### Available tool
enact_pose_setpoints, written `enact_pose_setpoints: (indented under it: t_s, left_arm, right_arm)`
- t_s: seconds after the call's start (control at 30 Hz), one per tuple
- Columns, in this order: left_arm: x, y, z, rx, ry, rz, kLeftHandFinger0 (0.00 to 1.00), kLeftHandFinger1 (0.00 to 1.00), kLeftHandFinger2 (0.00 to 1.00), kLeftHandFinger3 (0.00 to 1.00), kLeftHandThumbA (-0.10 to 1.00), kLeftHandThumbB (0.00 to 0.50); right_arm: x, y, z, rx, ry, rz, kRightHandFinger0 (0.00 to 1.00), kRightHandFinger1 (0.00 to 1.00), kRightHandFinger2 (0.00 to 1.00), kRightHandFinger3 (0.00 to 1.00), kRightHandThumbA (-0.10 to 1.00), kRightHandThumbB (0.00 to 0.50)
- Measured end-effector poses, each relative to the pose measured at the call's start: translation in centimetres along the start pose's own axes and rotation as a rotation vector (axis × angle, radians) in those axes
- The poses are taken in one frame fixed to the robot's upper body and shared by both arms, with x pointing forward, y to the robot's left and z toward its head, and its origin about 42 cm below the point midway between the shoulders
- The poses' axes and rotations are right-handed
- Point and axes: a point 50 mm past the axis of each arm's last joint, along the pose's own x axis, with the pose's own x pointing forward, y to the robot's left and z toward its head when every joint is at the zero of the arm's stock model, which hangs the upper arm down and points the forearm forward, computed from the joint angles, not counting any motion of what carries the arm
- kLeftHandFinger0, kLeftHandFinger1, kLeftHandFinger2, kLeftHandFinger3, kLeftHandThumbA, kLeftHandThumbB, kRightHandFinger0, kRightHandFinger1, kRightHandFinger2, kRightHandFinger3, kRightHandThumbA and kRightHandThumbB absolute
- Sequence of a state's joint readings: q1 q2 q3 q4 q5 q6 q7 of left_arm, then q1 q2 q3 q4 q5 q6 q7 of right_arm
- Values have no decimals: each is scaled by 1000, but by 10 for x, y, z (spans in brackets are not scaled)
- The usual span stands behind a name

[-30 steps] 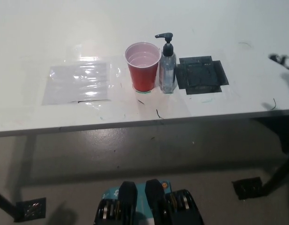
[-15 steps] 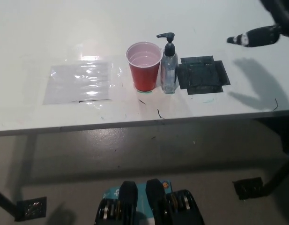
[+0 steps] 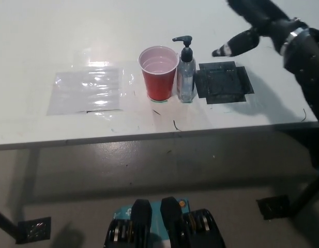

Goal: The robot uses its right hand to press the hand soap kept in the middle of the table to get liquid hand soap out

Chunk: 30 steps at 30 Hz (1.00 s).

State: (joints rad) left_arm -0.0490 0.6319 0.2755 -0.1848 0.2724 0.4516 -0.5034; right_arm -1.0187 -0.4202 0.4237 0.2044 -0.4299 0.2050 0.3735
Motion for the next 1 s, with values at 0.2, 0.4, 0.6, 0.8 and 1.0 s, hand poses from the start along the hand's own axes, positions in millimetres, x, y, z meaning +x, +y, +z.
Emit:
enact_pose_setpoints:
  t_s: [0.2, 0.4, 0.6, 0.8, 1.0]
  left_arm:
    - [1, 3, 2, 9, 3, 0, 1000, 1000, 1000, 879, 1000, 91]
    - [1, 1, 2, 13, 6, -17, 1000, 1000, 1000, 861, 1000, 92]
    - [0, 2, 3, 19, 8, -24, 1000, 1000, 1000, 866, 1000, 86]
    - [1, 3, 6, 25, 5, -30, 1000, 1000, 1000, 849, 1000, 82]
    - [2, 2, 7, 22, 6, -35, 1000, 1000, 1000, 890, 1000, 83]
  right_arm:
    - [16, 14, 6, -30, -21, 48, 1000, 1000, 1000, 1000, 1000, 485]
    - [29, 33, 15, -81, -58, 104, 1000, 1000, 1000, 1000, 1000, 485]
    - [36, 49, 16, -118, -69, 148, 1000, 1000, 1000, 1000, 1000, 443]
    - [43, 63, 14, -137, -69, 182, 1000, 1000, 1000, 1000, 1000, 474]
    - [50, 78, 14, -146, -84, 203, 1000, 1000, 1000, 1000, 1000, 447]
